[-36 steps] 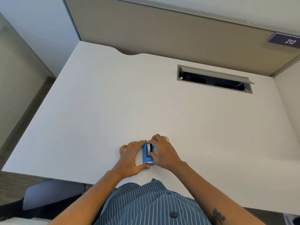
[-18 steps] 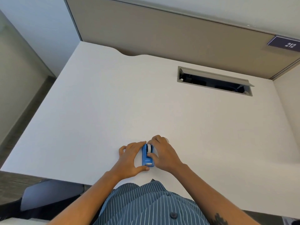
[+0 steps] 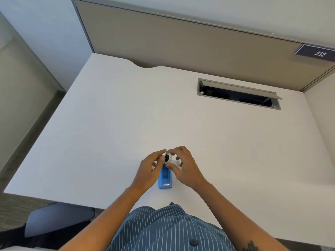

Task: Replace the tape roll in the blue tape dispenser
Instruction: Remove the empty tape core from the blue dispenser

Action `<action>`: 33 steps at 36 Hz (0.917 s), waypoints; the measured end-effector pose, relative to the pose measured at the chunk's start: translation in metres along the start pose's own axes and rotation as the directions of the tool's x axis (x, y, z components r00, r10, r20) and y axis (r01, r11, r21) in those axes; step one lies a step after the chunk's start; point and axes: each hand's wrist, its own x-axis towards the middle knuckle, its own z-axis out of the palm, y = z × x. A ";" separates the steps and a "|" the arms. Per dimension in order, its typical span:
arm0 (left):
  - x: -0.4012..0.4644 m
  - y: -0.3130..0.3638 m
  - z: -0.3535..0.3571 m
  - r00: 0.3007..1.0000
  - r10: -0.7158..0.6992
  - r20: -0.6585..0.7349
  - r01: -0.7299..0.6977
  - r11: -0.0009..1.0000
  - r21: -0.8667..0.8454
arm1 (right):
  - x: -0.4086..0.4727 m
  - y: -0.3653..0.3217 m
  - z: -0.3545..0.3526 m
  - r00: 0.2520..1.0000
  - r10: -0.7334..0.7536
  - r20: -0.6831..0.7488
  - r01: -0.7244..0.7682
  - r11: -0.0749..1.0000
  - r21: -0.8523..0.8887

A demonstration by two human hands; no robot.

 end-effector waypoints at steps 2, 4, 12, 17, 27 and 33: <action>0.002 0.007 0.002 1.000 -0.026 0.005 0.026 0.998 -0.063 | 0.000 -0.003 -0.004 1.000 0.017 -0.008 -0.017 0.999 0.042; 0.003 0.011 0.004 0.997 -0.075 0.003 0.075 0.988 -0.134 | -0.001 -0.004 -0.007 0.999 0.035 -0.016 -0.033 0.996 0.077; 0.008 0.021 0.011 0.979 -0.198 -0.056 0.171 0.934 -0.314 | -0.010 -0.010 -0.021 0.983 0.182 -0.012 -0.166 0.921 0.352; 0.009 0.029 0.015 0.975 -0.221 -0.024 0.201 0.922 -0.332 | -0.012 -0.012 -0.027 0.965 0.257 -0.050 -0.198 0.841 0.504; 0.010 0.039 0.030 0.974 -0.224 -0.011 0.203 0.898 -0.390 | -0.012 -0.004 -0.033 0.955 0.273 -0.116 -0.180 0.843 0.506; 0.011 0.043 0.040 0.975 -0.207 -0.078 0.169 0.926 -0.338 | -0.012 0.000 -0.034 0.943 0.295 -0.152 -0.189 0.853 0.486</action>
